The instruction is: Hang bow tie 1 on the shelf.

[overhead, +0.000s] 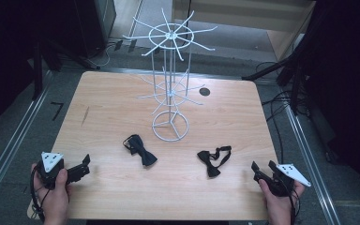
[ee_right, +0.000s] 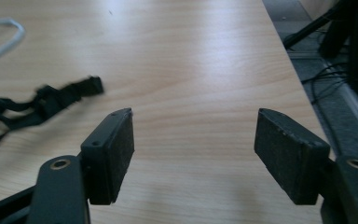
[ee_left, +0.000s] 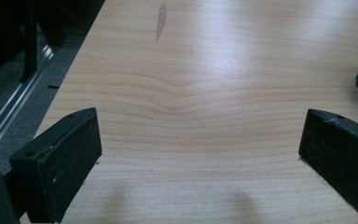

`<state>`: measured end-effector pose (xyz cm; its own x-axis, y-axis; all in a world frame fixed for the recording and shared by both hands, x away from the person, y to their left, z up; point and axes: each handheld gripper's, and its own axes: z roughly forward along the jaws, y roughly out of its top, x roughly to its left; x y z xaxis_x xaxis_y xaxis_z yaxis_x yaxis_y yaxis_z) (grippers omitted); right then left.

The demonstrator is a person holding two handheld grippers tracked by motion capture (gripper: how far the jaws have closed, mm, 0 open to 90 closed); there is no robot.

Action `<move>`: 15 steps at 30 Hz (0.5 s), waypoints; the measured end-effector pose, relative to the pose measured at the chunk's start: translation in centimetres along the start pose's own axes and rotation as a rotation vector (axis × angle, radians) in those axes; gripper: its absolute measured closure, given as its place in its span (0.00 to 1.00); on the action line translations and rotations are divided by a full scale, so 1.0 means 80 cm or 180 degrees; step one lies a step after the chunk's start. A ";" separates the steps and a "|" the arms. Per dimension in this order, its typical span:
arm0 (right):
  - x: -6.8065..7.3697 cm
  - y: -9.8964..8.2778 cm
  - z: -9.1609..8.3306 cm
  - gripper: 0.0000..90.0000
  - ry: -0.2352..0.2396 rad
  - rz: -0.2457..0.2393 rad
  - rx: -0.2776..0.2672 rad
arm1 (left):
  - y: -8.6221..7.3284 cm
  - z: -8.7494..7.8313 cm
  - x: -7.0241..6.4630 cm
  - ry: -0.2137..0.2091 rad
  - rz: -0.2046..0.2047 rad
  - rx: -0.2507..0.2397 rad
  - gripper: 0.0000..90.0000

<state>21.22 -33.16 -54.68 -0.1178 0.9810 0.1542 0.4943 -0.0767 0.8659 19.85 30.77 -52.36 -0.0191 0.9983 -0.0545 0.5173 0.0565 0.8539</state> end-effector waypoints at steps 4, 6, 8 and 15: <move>0.011 0.003 -0.007 0.35 0.0082 0.0007 -0.0059 | 0.000 -0.001 0.003 -0.0052 -0.0070 0.0000 0.00; 0.014 0.005 -0.008 0.35 0.0116 -0.0011 -0.0087 | 0.000 0.000 0.004 -0.0081 -0.0095 0.0006 0.00; 0.016 0.007 -0.008 0.35 0.0131 0.0031 -0.0106 | -0.001 -0.001 0.006 -0.0089 -0.0138 -0.0013 0.00; 0.027 0.013 -0.007 0.40 0.0221 0.0063 -0.0122 | 0.000 0.000 0.008 -0.0129 -0.0197 0.0014 0.00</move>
<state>20.97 -31.23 -53.17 -0.1684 0.9646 0.2030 0.4639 -0.1041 0.8797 19.80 31.40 -52.39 -0.0166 0.9916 -0.1282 0.5199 0.1181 0.8460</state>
